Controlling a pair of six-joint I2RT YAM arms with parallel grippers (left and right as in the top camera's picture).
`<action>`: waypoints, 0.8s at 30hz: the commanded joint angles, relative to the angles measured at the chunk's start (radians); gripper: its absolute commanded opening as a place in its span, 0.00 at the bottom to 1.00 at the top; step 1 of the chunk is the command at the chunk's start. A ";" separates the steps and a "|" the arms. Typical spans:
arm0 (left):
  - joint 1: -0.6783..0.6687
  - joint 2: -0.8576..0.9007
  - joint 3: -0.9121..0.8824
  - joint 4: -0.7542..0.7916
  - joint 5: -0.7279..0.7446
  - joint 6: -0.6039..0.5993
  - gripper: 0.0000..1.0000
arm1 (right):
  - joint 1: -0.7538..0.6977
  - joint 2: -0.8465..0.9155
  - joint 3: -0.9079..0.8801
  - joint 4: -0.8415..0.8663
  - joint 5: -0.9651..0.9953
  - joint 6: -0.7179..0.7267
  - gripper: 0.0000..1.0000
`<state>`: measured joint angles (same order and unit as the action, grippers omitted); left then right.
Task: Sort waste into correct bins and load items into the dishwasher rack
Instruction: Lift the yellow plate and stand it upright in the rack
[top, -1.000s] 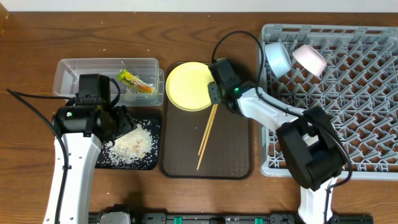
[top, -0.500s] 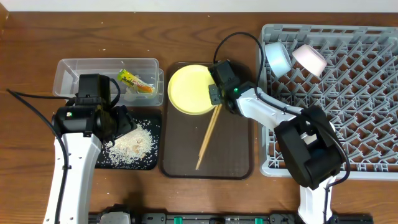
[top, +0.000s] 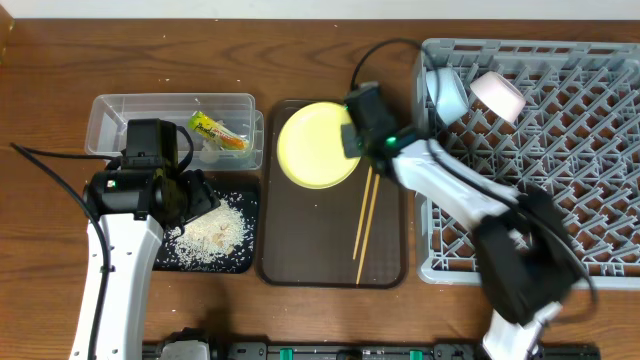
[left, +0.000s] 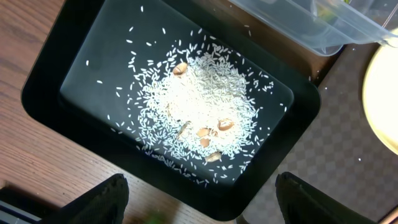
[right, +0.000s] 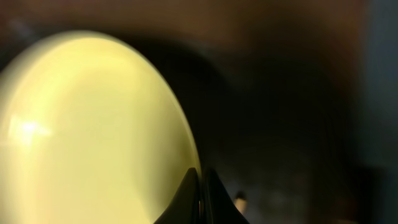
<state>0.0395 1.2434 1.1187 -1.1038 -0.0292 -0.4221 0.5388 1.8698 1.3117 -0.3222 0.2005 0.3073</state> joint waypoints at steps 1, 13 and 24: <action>0.006 -0.007 -0.004 -0.006 -0.005 -0.003 0.79 | -0.032 -0.181 0.004 -0.040 0.085 -0.102 0.01; 0.006 -0.007 -0.004 -0.006 -0.005 -0.003 0.79 | -0.193 -0.549 0.004 -0.351 0.514 -0.387 0.01; 0.006 -0.007 -0.004 -0.006 -0.005 -0.003 0.79 | -0.296 -0.547 0.003 -0.421 0.664 -0.705 0.01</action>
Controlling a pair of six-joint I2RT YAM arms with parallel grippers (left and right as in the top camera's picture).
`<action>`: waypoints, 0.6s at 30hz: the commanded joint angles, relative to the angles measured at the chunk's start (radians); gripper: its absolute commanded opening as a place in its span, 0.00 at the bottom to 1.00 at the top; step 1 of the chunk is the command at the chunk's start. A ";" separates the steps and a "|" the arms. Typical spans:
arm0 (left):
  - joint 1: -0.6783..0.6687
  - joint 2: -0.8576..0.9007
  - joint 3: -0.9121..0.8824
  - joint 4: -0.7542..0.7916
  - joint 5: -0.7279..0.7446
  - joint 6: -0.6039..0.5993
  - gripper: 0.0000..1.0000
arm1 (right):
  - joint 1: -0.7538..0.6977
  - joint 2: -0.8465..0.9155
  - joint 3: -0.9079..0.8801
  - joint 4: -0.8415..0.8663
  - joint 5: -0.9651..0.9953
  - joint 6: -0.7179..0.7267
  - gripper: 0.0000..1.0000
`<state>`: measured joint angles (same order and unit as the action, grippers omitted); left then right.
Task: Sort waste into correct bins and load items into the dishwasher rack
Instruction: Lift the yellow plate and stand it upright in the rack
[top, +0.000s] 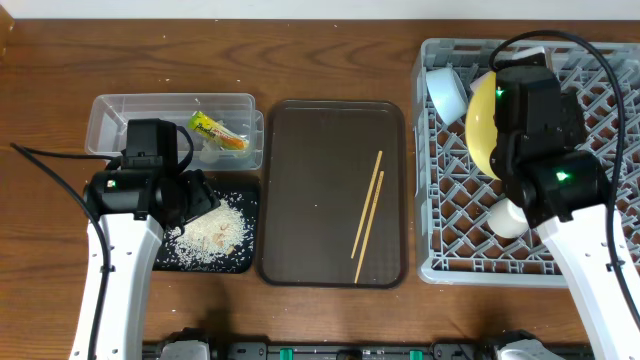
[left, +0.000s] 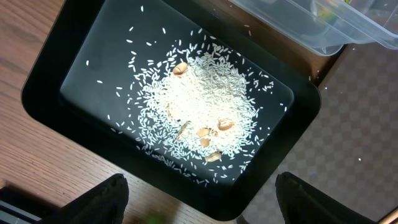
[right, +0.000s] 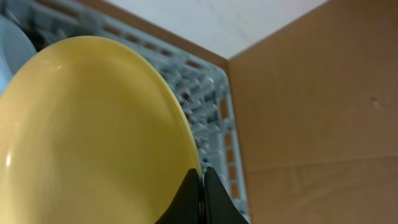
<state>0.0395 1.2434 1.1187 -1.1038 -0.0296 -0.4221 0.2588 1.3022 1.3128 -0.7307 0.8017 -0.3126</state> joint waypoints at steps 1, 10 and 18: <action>0.006 -0.007 -0.004 -0.006 -0.004 -0.003 0.79 | -0.019 0.031 0.002 -0.022 0.062 -0.084 0.01; 0.006 -0.007 -0.004 -0.006 -0.005 -0.003 0.79 | -0.002 0.174 0.002 -0.074 0.042 0.055 0.01; 0.006 -0.007 -0.004 -0.006 -0.005 -0.003 0.79 | 0.005 0.240 0.002 -0.068 -0.067 0.231 0.40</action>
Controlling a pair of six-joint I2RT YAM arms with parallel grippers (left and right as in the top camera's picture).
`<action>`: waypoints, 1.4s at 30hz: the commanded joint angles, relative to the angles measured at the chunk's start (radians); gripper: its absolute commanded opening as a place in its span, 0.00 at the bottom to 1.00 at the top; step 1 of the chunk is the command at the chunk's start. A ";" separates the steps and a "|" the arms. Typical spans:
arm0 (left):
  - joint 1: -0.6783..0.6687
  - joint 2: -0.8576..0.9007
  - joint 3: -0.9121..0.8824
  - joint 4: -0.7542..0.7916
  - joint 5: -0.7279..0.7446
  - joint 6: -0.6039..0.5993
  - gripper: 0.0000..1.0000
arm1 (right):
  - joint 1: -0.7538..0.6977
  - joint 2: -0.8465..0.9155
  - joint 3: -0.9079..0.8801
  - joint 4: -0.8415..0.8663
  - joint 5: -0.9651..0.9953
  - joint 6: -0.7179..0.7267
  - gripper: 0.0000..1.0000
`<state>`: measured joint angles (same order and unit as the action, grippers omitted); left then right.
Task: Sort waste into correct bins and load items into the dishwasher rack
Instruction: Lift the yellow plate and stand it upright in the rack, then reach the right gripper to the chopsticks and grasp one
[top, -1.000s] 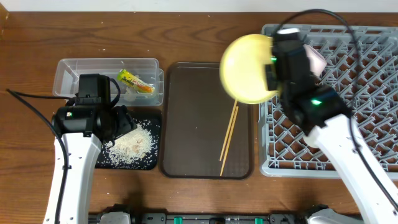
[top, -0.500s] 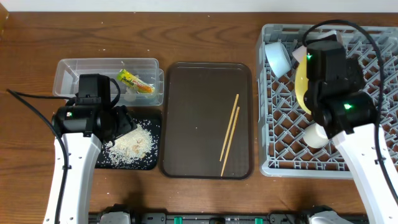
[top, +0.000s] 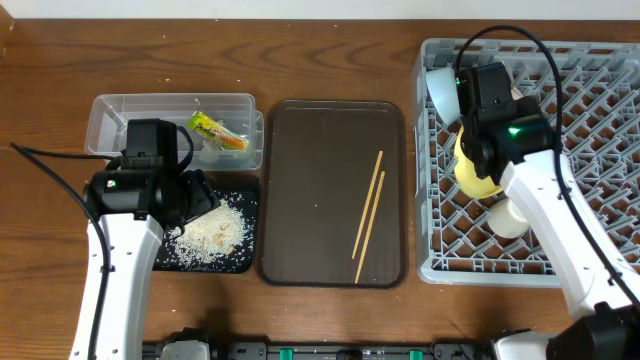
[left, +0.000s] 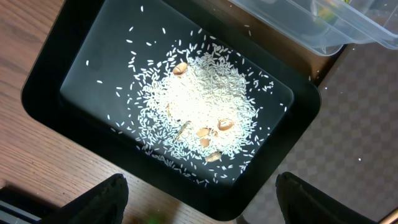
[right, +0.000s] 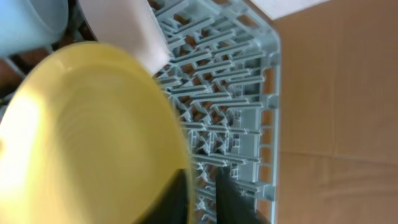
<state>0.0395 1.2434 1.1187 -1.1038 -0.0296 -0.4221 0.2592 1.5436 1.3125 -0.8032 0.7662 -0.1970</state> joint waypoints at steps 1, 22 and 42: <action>0.006 -0.007 -0.004 -0.006 -0.004 -0.003 0.79 | 0.005 -0.008 0.002 0.008 -0.031 0.143 0.54; 0.006 -0.007 -0.004 -0.002 -0.005 -0.003 0.79 | 0.106 -0.279 0.011 -0.132 -0.835 0.535 0.64; 0.006 -0.007 -0.004 -0.007 -0.005 -0.002 0.79 | 0.379 0.217 0.008 -0.220 -0.797 0.896 0.56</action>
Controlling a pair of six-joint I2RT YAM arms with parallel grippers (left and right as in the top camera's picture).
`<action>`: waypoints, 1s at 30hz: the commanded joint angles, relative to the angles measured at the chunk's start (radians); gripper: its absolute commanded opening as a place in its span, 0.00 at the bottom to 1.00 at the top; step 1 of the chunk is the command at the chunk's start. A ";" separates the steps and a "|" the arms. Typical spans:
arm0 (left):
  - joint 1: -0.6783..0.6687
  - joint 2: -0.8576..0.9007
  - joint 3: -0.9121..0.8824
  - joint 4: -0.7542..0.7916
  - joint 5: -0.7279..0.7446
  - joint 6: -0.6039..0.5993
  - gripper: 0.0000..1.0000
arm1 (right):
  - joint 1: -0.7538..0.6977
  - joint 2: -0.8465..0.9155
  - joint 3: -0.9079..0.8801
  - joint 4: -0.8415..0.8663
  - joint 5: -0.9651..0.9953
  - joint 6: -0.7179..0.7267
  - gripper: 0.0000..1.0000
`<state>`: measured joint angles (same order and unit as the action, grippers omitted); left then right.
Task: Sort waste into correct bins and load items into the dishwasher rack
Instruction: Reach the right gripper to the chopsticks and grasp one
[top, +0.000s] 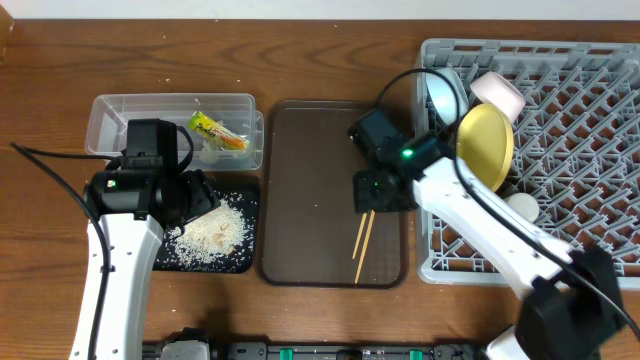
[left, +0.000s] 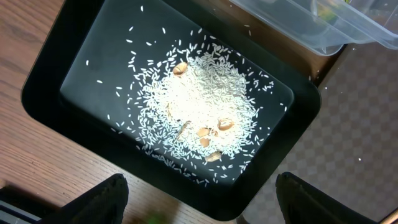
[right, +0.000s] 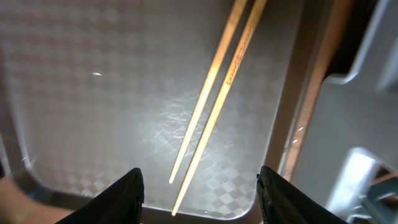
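Two wooden chopsticks (top: 362, 232) (right: 217, 106) lie on the brown tray (top: 300, 190). My right gripper (top: 378, 190) (right: 199, 199) hangs open right above them. The yellow plate (top: 487, 146) stands on edge in the grey dishwasher rack (top: 580, 140), beside a pale blue cup (top: 440, 92) and a pink cup (top: 497, 92). My left gripper (top: 190, 195) (left: 199, 199) is open over the black bin (left: 50, 93) that holds spilled rice (left: 199, 106) and bits of shell. A yellow-green wrapper (top: 218, 132) lies in the clear bin (top: 130, 112).
A white cup (top: 520, 208) sits lower in the rack. The rack's left wall (right: 367, 124) stands close to the right of the tray's rim. Bare wooden table (top: 300, 45) runs along the back.
My right gripper let go of the yellow plate, which now stands in the rack, and has moved left to hang open over the chopsticks on the tray. The left arm is unchanged.
My right gripper was shut on the yellow plate's rim on the tray. Then it held the plate over the rack, then lower among the rack's cups. Now the plate stands there and the gripper is open over the chopsticks. The left gripper stayed over the rice bin.
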<state>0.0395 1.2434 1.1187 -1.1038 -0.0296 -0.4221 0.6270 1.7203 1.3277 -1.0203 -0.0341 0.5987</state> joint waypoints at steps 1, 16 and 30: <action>0.006 -0.007 -0.004 -0.007 -0.005 -0.002 0.79 | 0.011 0.059 -0.008 -0.001 0.003 0.106 0.56; 0.006 -0.007 -0.004 -0.007 -0.005 -0.002 0.79 | 0.011 0.178 -0.019 0.040 0.081 0.176 0.48; 0.006 -0.007 -0.004 -0.007 -0.005 -0.002 0.79 | 0.011 0.180 -0.186 0.246 0.094 0.198 0.43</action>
<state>0.0395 1.2434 1.1187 -1.1038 -0.0296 -0.4221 0.6262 1.8900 1.1667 -0.7921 0.0414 0.7761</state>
